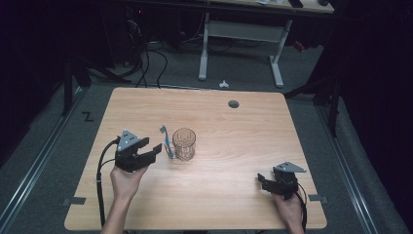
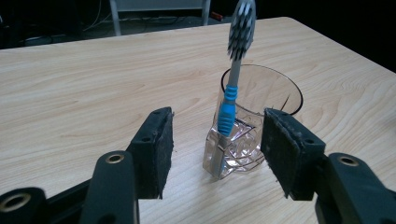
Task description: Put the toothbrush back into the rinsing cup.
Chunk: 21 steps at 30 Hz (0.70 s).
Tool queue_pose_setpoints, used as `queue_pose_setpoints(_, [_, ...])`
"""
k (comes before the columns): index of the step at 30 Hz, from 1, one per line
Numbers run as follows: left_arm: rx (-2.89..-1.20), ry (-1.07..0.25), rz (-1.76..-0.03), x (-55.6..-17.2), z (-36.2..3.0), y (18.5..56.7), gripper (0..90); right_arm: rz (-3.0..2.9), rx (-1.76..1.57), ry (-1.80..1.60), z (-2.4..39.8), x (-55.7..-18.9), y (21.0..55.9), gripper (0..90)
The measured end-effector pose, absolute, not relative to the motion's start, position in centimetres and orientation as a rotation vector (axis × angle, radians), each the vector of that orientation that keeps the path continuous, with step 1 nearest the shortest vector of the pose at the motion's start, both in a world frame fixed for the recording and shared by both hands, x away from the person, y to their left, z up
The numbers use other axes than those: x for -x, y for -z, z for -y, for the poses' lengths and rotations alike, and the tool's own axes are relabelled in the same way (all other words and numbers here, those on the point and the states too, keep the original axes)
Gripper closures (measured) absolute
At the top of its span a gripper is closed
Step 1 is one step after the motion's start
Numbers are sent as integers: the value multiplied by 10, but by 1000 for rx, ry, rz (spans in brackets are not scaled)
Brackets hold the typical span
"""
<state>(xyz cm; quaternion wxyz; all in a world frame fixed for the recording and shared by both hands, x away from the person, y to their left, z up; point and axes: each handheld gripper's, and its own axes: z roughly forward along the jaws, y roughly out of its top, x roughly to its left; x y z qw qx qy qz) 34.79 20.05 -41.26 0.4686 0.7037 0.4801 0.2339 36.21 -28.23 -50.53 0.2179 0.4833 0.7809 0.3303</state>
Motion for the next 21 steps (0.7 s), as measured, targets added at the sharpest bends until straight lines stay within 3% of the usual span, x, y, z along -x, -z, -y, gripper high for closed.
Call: queue_pose_setpoints(21, [-1693, -582, -1209, -337, -213, 418, 445, -2162, -1339, -915, 282, -362, 505, 288])
